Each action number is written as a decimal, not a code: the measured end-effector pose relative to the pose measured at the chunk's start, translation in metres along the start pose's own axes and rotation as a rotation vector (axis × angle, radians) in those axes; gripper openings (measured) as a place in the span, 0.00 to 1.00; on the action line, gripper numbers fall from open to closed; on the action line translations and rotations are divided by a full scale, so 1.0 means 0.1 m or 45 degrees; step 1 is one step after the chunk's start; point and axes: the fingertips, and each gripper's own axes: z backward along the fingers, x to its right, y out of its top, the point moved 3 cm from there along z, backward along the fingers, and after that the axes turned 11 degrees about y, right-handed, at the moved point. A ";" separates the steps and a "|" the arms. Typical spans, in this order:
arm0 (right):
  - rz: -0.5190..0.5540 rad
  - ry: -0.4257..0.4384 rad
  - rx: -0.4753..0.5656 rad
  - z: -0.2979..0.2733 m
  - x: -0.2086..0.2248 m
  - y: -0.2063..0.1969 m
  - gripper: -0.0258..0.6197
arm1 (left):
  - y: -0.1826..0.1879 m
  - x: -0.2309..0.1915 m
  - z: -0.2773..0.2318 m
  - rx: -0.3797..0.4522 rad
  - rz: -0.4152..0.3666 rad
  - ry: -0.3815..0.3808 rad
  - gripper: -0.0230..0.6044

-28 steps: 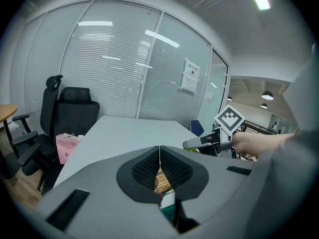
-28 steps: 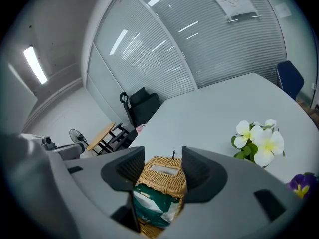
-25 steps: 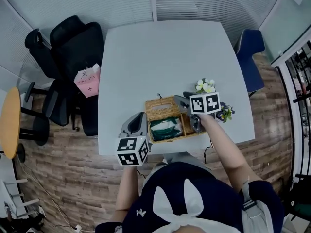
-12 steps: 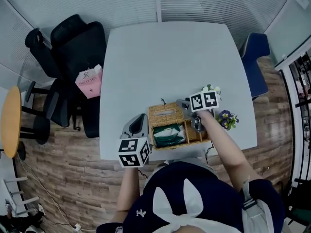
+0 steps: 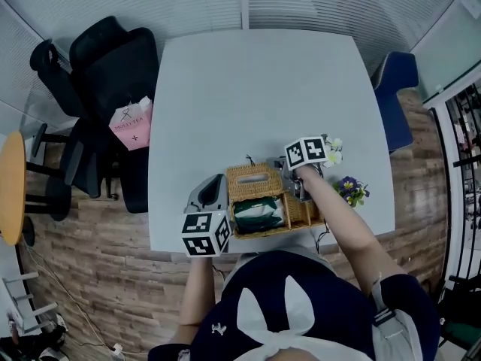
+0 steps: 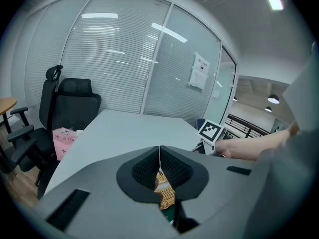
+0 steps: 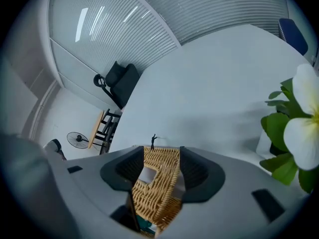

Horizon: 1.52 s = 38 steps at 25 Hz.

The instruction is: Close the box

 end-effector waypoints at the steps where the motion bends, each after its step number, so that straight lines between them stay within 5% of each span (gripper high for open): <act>1: -0.003 -0.006 -0.016 -0.03 0.02 0.00 0.39 | -0.01 0.01 -0.02 -0.005 0.000 -0.003 0.07; 17: -0.339 0.078 -0.197 -0.31 0.35 -0.07 0.36 | -0.04 -0.05 -0.18 -0.053 0.010 -0.012 0.07; 38: -0.411 0.172 -0.272 -0.40 0.37 -0.13 0.27 | -0.06 -0.07 -0.22 -0.069 0.008 0.005 0.07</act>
